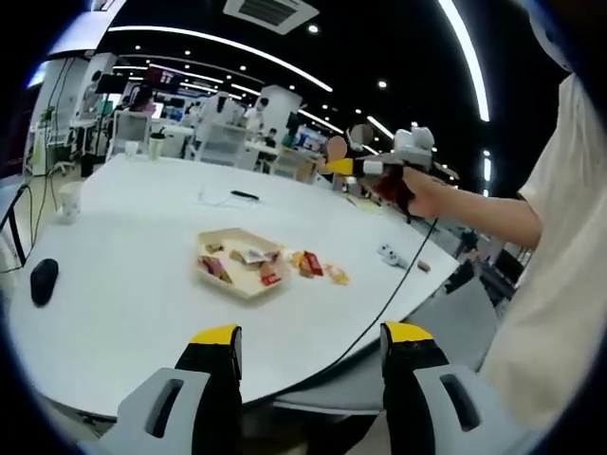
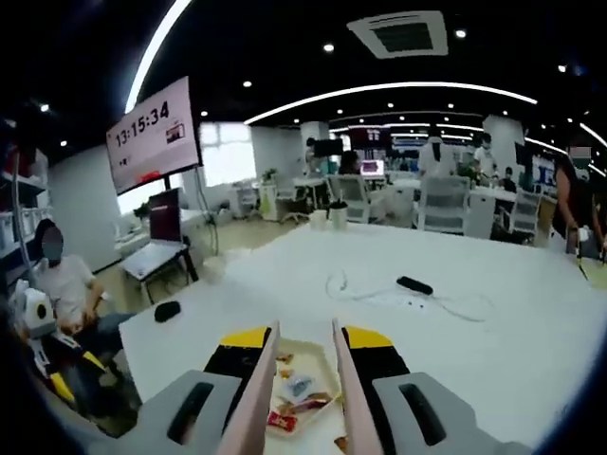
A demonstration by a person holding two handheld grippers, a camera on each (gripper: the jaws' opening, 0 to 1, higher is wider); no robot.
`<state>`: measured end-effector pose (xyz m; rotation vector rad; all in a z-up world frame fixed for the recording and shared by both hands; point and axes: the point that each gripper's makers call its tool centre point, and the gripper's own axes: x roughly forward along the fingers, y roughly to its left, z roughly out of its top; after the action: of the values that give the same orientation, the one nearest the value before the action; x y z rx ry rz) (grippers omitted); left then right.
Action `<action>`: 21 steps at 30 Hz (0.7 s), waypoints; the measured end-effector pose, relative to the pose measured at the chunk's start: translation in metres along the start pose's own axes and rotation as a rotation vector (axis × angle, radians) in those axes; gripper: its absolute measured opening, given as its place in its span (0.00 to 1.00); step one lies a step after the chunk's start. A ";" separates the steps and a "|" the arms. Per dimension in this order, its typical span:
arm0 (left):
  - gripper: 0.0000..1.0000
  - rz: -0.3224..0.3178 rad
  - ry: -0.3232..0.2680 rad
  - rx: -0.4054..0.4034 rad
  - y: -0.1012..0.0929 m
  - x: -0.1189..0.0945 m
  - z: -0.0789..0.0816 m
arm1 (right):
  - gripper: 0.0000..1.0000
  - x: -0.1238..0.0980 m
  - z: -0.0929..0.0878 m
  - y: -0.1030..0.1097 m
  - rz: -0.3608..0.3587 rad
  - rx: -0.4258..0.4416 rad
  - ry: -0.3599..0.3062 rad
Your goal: Place the target food into the container with the food tongs after gripping and lifting it, then release it inside without dropping or visibly crushing the food.
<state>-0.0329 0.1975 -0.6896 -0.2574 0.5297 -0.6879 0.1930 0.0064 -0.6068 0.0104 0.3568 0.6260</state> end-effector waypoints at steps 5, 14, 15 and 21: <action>0.58 -0.028 0.014 0.016 -0.008 0.011 0.001 | 0.29 -0.022 -0.016 -0.018 -0.048 0.018 0.023; 0.58 -0.054 0.027 0.034 -0.020 0.022 0.002 | 0.29 -0.057 -0.038 -0.043 -0.108 0.048 0.043; 0.58 -0.056 0.028 0.036 -0.022 0.023 0.002 | 0.29 -0.059 -0.039 -0.045 -0.115 0.054 0.041; 0.58 -0.073 0.046 0.049 -0.030 0.029 0.001 | 0.29 -0.072 -0.046 -0.053 -0.137 0.071 0.036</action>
<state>-0.0297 0.1554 -0.6881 -0.2164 0.5486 -0.7780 0.1545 -0.0827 -0.6329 0.0422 0.4112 0.4782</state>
